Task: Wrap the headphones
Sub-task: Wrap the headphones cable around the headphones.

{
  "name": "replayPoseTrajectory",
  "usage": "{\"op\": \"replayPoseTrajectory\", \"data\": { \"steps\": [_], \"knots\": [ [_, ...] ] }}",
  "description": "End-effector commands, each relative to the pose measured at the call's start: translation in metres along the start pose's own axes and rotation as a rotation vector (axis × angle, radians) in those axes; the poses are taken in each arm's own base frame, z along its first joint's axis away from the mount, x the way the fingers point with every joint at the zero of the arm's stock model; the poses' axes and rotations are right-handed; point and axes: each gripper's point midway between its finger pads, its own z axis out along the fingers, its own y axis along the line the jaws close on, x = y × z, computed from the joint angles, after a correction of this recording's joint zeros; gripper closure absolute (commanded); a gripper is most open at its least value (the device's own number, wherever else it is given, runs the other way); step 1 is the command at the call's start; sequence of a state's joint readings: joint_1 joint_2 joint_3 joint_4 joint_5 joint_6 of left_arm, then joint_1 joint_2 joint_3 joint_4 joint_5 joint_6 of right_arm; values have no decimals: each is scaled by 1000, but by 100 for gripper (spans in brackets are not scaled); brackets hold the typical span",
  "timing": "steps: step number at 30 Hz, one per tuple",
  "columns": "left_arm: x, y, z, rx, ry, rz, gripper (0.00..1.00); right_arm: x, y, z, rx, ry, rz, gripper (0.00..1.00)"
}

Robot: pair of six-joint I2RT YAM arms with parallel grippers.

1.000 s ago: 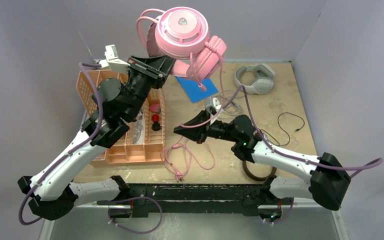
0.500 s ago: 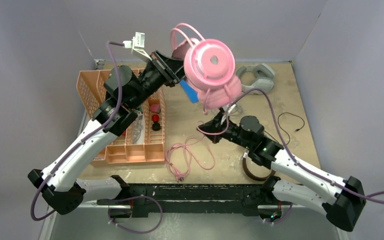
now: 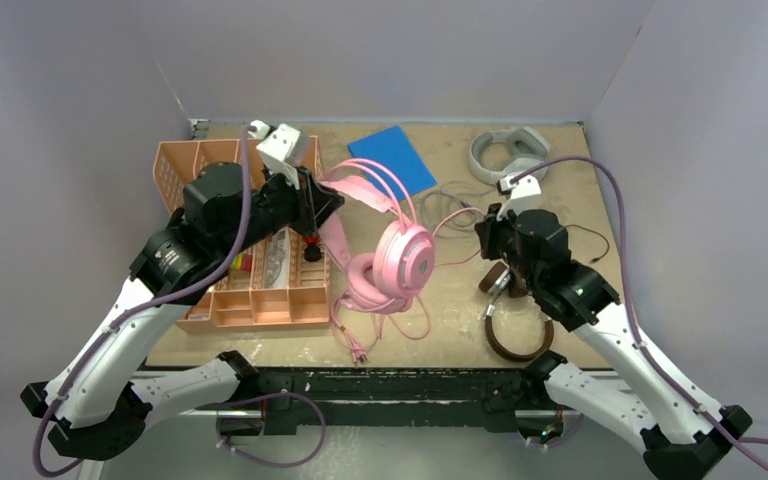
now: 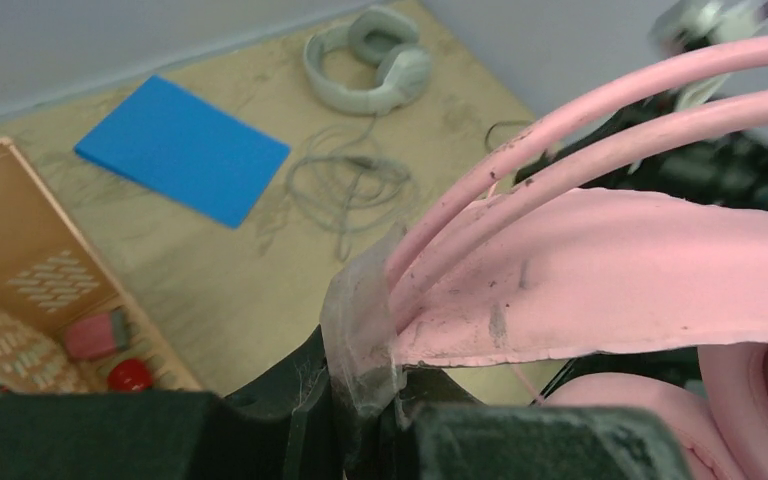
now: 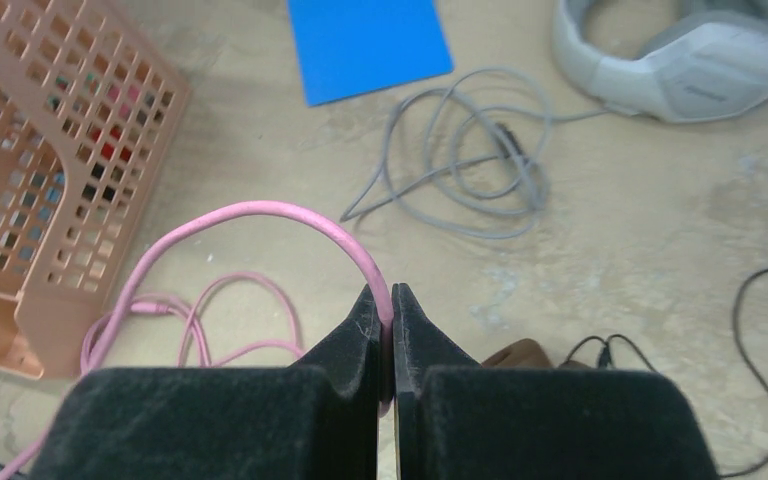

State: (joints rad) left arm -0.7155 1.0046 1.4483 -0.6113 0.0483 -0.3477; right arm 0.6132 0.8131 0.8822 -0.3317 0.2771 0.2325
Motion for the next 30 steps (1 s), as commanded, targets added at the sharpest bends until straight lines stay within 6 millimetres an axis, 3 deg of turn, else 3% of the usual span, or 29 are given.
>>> {"op": "replayPoseTrajectory", "data": {
  "steps": [1, 5, 9, 14, 19, 24, 30],
  "knots": [
    [12, 28, -5, -110, 42, 158, 100, -48, -23, -20, 124, -98, -27, 100],
    [26, 45, 0, -175, 86, 196, 100, -75, -26, -30, 137, -166, -47, 100],
    [45, 44, 6, -132, 142, 235, 100, -97, -18, -28, 114, -204, -68, 100],
    [71, 25, 16, 28, 202, 279, 100, -119, -2, -13, 79, -187, -92, 100],
    [91, 41, 22, -23, 281, 310, 100, -146, 1, -12, 89, -202, -105, 100],
    [107, 39, 30, 10, 319, 296, 100, -153, 12, -5, 43, -195, -110, 100],
    [124, 36, 34, 35, 357, 291, 100, -167, 6, 4, 80, -163, -113, 100]
  ]
}}
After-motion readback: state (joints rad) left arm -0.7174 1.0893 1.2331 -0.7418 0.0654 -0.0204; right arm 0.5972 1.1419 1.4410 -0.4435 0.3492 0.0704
